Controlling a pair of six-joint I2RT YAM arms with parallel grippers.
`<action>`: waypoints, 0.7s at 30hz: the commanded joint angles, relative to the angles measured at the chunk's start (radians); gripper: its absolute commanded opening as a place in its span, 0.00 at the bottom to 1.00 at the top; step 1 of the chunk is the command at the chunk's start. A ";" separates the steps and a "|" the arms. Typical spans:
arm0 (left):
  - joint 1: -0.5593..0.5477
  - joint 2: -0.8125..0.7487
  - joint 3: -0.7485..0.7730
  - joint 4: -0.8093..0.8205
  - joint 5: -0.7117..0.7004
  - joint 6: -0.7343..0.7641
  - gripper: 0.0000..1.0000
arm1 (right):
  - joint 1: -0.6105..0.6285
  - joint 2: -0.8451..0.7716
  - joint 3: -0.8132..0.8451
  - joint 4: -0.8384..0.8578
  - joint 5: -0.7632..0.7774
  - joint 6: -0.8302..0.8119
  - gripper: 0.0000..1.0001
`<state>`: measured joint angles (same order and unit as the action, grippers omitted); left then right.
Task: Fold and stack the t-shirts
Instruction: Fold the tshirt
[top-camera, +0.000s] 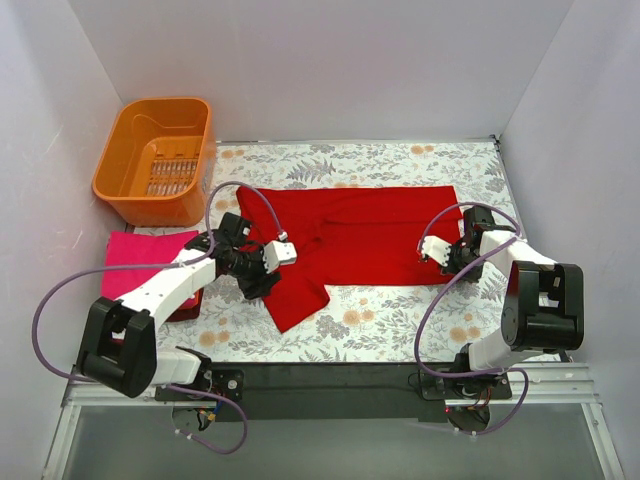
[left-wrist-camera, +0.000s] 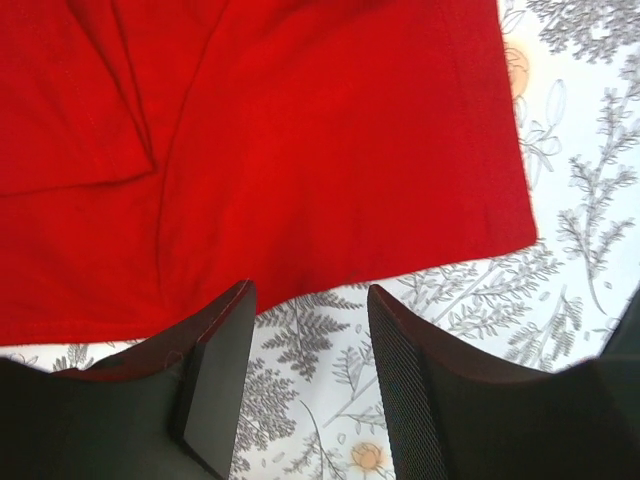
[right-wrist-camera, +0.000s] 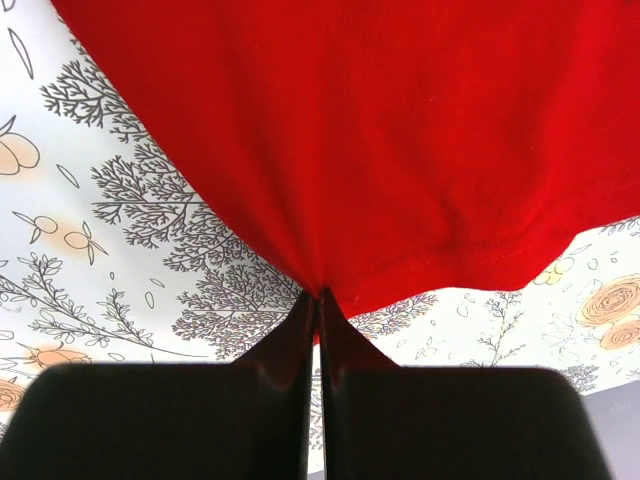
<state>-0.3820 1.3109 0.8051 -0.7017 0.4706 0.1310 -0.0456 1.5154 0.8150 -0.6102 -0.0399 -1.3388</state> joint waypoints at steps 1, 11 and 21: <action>-0.017 0.027 -0.020 0.082 -0.033 0.045 0.47 | -0.004 0.016 -0.004 0.009 -0.009 0.013 0.01; -0.032 0.126 -0.109 0.217 -0.150 0.076 0.43 | -0.004 0.012 -0.002 0.006 -0.012 0.033 0.01; -0.044 0.059 -0.179 0.119 -0.151 0.098 0.02 | -0.004 -0.041 -0.014 -0.048 -0.021 0.027 0.01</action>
<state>-0.4255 1.3827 0.6670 -0.5144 0.3641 0.2123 -0.0456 1.5120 0.8146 -0.6060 -0.0372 -1.3125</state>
